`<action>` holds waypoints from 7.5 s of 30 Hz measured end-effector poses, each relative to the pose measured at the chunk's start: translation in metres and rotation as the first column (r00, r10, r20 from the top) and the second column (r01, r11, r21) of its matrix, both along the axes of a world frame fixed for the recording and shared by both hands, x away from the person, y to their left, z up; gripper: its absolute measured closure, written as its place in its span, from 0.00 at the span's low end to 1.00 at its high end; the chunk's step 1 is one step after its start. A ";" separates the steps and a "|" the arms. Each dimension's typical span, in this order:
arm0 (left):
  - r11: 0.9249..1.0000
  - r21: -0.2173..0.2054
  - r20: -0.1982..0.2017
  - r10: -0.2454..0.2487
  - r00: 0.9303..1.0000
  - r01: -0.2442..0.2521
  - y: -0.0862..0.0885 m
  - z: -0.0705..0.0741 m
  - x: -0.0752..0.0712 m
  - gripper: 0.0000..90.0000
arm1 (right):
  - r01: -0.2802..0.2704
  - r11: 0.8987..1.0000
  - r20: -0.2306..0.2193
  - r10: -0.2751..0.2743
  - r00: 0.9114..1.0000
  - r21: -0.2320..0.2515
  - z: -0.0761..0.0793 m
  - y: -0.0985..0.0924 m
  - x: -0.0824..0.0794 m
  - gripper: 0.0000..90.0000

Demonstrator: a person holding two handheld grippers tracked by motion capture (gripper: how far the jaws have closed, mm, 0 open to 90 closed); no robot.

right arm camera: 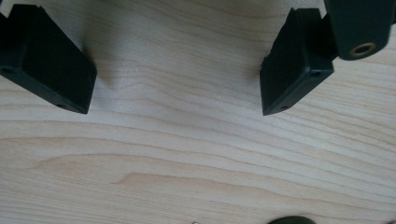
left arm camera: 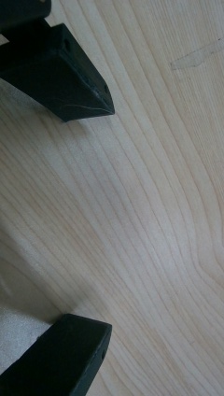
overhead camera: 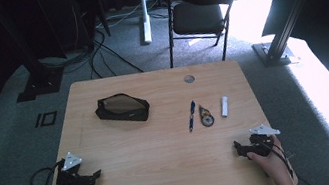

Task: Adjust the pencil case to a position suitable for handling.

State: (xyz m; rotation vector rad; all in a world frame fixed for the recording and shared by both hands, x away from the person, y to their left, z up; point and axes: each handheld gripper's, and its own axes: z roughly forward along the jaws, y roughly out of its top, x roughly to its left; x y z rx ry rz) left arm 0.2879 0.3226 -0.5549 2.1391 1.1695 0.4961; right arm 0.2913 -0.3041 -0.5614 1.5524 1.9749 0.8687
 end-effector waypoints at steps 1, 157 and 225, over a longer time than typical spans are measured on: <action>1.000 0.000 0.000 0.000 1.000 0.000 0.000 0.000 0.000 0.01 | 0.000 1.000 0.000 0.000 1.000 0.001 0.000 0.000 0.000 0.12; 1.000 0.001 -0.001 0.001 1.000 -0.001 0.000 0.000 0.000 0.01 | -0.566 0.817 0.148 0.549 0.822 0.111 0.037 0.250 0.159 0.81; 1.000 0.000 0.000 0.001 1.000 -0.001 0.000 0.000 0.000 0.01 | -0.411 0.905 0.173 0.389 0.905 0.112 0.032 0.137 -0.014 0.82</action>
